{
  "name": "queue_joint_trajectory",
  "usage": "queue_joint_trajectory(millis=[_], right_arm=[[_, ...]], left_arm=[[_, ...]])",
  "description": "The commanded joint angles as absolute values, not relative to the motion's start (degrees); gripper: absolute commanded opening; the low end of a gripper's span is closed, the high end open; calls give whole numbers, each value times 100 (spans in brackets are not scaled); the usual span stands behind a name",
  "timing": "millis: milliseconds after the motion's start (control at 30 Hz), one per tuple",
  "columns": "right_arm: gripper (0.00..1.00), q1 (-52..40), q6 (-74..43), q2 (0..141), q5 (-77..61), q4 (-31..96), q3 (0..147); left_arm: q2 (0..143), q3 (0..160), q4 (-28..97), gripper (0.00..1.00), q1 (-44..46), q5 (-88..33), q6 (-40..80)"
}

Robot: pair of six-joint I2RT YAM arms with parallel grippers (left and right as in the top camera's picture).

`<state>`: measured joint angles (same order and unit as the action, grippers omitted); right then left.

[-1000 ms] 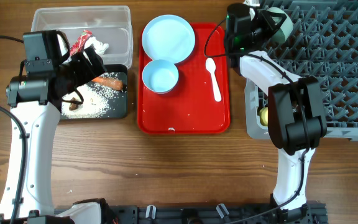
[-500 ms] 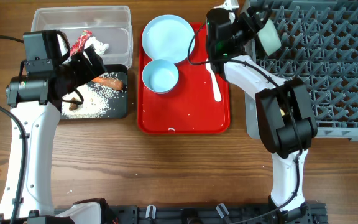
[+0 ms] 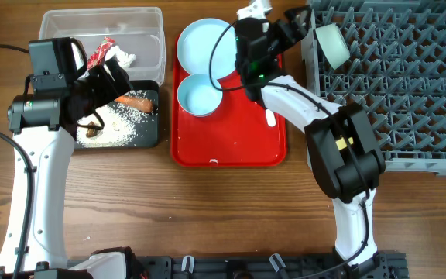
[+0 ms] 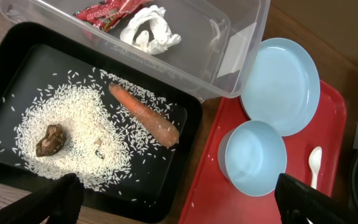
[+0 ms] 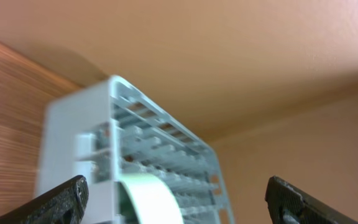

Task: Sort waste into correct bins and load items into the dishwasher rack
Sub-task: 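Reach the right gripper to the light-blue bowl and grasp its rim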

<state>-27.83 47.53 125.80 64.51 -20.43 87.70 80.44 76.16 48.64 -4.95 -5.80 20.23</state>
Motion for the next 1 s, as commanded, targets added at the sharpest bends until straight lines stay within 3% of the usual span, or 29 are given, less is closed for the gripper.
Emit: queue_joint_trajectory(millis=[0, 100, 167, 300, 367, 500, 633, 867, 967], right_arm=[[93, -2926, 2867, 11970, 5103, -928, 8818], [93, -2840, 998, 11399, 2744, 495, 8818], [90, -2746, -143, 11139, 1382, 799, 8818], [69, -2696, -1461, 11030, -731, 1323, 8816], [69, -2705, -2504, 11126, -904, 1804, 8814], [69, -2851, -3264, 11489, -906, 2167, 8801], [61, -3009, -3815, 11841, -902, 2259, 8801], [45, -3044, -3966, 12309, -746, 2491, 8801], [28, -3041, -3970, 12315, -794, 2534, 8801]], left_arm=[[7983, 7717, 4851, 100, -515, -528, 1992], [7983, 7717, 4853, 100, -515, -528, 1992], [7983, 7717, 4851, 100, -515, -528, 1992], [7983, 7714, 4851, 100, -515, -528, 1992], [7983, 7717, 4851, 100, -515, -528, 1990], [7983, 7717, 4851, 100, -515, -528, 1992], [7983, 7717, 4851, 100, -515, -528, 1992], [7983, 7717, 4853, 100, -515, -528, 1990], [7983, 7717, 4853, 100, -515, -528, 1990]])
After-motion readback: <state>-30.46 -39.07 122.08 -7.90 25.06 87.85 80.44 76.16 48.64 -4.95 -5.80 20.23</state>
